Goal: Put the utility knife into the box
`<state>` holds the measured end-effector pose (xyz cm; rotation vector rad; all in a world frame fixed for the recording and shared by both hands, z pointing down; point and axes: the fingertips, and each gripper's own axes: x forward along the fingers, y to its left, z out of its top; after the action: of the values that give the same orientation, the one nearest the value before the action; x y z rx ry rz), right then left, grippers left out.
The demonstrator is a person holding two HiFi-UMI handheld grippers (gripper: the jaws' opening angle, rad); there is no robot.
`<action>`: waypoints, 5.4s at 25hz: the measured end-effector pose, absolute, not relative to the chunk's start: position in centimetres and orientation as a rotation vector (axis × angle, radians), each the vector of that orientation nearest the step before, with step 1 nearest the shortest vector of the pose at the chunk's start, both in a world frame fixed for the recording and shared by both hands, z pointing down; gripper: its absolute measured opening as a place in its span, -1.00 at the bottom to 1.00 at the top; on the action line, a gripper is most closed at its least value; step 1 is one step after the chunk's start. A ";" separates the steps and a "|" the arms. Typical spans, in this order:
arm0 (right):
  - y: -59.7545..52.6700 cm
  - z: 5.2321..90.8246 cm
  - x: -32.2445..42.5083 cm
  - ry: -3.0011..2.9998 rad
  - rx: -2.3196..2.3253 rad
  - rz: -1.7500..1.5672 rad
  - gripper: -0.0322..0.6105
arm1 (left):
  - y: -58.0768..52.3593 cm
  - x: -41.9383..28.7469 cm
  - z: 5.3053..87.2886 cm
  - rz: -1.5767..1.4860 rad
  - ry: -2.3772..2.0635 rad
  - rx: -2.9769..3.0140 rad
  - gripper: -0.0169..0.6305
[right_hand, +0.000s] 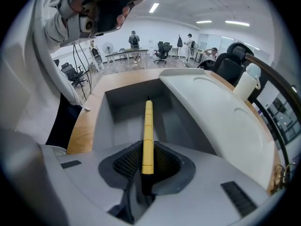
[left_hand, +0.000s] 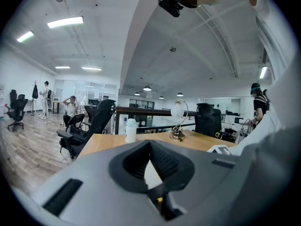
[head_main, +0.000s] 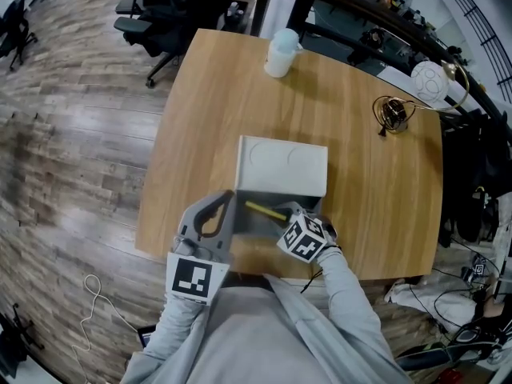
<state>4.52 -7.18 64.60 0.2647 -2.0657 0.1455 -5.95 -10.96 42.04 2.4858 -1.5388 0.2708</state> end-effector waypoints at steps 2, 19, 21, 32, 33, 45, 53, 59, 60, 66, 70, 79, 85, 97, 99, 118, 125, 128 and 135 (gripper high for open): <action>-7.4 64.6 4.5 -2.068 0.277 0.151 -0.64 | -11.1 -6.1 42.2 0.272 -1.542 2.482 -0.89; -8.9 64.2 5.0 -2.049 0.417 0.105 -0.52 | -11.4 -6.3 42.1 0.266 -1.543 2.489 -0.89; -8.9 64.0 5.1 -2.050 0.423 0.107 -0.51 | -11.3 -6.4 41.9 0.269 -1.544 2.493 -0.89; -9.3 62.4 5.3 -2.084 0.494 0.114 -0.51 | -11.6 -6.3 41.1 0.266 -1.547 2.519 -0.89; -9.3 62.0 5.4 -2.091 0.507 0.113 -0.51 | -11.5 -6.3 41.0 0.265 -1.547 2.523 -0.89; -10.1 54.6 6.8 -2.273 0.774 0.143 -0.51 | -11.6 -5.4 39.0 0.240 -1.536 2.594 -0.89; -11.5 47.0 8.7 -2.416 1.049 0.115 -0.52 | -12.0 -4.9 38.2 0.254 -1.524 2.666 -0.89; -12.2 40.9 10.7 -2.551 1.294 0.097 -0.57 | -12.4 -3.6 37.4 0.242 -1.481 2.724 -0.89; -12.2 39.9 11.1 -2.574 1.332 0.098 -0.58 | -12.5 -3.4 37.4 0.243 -1.476 2.726 -0.89; -11.8 36.1 13.2 -2.683 1.497 0.110 -0.66 | -12.8 -2.6 37.3 0.230 -1.466 2.739 -0.89; -11.4 35.3 14.4 -2.708 1.562 0.116 -0.73 | -12.9 -1.9 37.1 0.210 -1.448 2.748 -0.89; -10.0 34.8 15.5 -2.695 1.640 0.112 -0.82 | -12.6 -1.2 37.1 0.204 -1.420 2.748 -0.89; -9.4 35.9 15.0 -2.648 1.617 0.117 -0.85 | -12.3 -1.4 37.3 0.202 -1.404 2.720 -0.89; -9.3 36.3 14.1 -2.628 1.617 0.116 -0.85 | -11.7 -2.0 37.9 0.222 -1.395 2.711 -0.89; -9.3 36.4 14.0 -2.628 1.612 0.122 -0.85 | -11.6 -2.0 38.0 0.222 -1.395 2.693 -0.89; -10.1 36.6 14.1 -2.619 1.597 0.107 -0.85 | -12.3 -1.7 37.8 0.226 -1.413 2.684 -0.89; -10.3 36.4 14.3 -2.623 1.599 0.102 -0.85 | -12.5 -1.7 37.7 0.222 -1.422 2.692 -0.89; -10.3 36.4 14.3 -2.625 1.603 0.104 -0.85 | -12.5 -1.6 37.9 0.220 -1.422 2.710 -0.89; -10.3 35.9 14.5 -2.631 1.621 0.104 -0.85 | -12.6 -1.6 37.3 0.195 -1.425 2.685 -0.89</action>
<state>14.51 -10.33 35.86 1.6212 -2.6315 0.1035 -1.63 -12.57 37.31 2.6845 -1.4255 0.1953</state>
